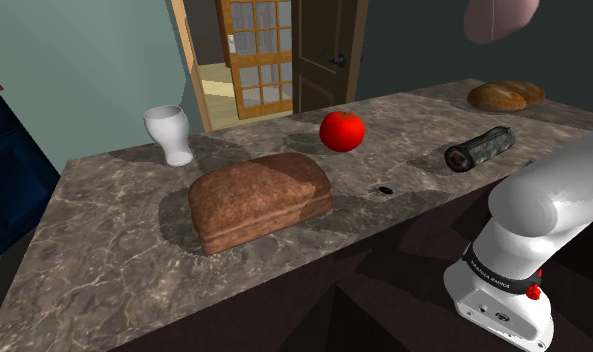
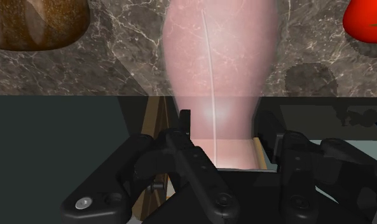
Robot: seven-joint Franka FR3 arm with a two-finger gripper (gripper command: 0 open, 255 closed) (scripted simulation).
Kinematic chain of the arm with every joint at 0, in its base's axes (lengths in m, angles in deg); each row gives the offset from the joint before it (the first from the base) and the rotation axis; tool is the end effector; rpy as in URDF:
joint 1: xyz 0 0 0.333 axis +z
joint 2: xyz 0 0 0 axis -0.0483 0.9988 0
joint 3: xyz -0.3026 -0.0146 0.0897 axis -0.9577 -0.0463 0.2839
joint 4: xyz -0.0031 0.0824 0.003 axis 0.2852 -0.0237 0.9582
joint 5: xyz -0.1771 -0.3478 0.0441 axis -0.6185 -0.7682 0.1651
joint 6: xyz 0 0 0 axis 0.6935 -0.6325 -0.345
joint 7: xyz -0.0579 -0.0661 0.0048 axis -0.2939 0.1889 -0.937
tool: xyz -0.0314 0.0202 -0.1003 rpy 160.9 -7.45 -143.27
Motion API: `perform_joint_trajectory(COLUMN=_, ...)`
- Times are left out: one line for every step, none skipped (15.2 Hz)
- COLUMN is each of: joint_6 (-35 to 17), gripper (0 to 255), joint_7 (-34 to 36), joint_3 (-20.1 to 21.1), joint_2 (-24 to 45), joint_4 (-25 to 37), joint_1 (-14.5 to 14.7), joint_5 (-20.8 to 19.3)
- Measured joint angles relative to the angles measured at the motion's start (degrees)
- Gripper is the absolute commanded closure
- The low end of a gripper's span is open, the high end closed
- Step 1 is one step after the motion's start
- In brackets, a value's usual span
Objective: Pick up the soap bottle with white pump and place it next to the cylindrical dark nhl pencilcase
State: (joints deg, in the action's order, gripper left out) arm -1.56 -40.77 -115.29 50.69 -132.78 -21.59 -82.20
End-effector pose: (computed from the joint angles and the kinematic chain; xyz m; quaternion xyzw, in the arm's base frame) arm 0.2243 -0.3400 0.8183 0.9681 -0.1527 0.1972 0.0242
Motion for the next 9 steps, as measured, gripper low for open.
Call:
perform_joint_trajectory(joint_6=-0.8, gripper=255, joint_7=0.0, joint_3=0.1, joint_2=-0.5, joint_4=-1.2, joint_1=-0.1, joint_5=-0.2)
perform_joint_trajectory(joint_6=-1.8, gripper=255, joint_7=0.1, joint_3=0.4, joint_2=-1.2, joint_4=-2.9, joint_1=-0.3, joint_5=-0.4)
perform_joint_trajectory(joint_6=-2.7, gripper=255, joint_7=0.2, joint_3=0.7, joint_2=-1.9, joint_4=-4.5, joint_1=-0.4, joint_5=-0.7)
perform_joint_trajectory(joint_6=-3.5, gripper=255, joint_7=0.3, joint_3=0.8, joint_2=-2.5, joint_4=-5.8, joint_1=-0.5, joint_5=-0.9)
perform_joint_trajectory(joint_6=-4.2, gripper=255, joint_7=0.4, joint_3=1.0, joint_2=-3.0, joint_4=-6.9, joint_1=-0.7, joint_5=-1.1)
perform_joint_trajectory(joint_6=-5.0, gripper=255, joint_7=0.3, joint_3=1.0, joint_2=-3.4, joint_4=-8.2, joint_1=-0.8, joint_5=-1.2)
perform_joint_trajectory(joint_6=-5.7, gripper=255, joint_7=0.3, joint_3=1.2, joint_2=-3.9, joint_4=-9.4, joint_1=-0.9, joint_5=-1.4)
perform_joint_trajectory(joint_6=-6.6, gripper=255, joint_7=0.4, joint_3=1.4, joint_2=-4.7, joint_4=-11.0, joint_1=-1.1, joint_5=-1.7)
perform_joint_trajectory(joint_6=-7.4, gripper=255, joint_7=0.4, joint_3=1.5, joint_2=-5.1, joint_4=-12.2, joint_1=-1.2, joint_5=-1.8)
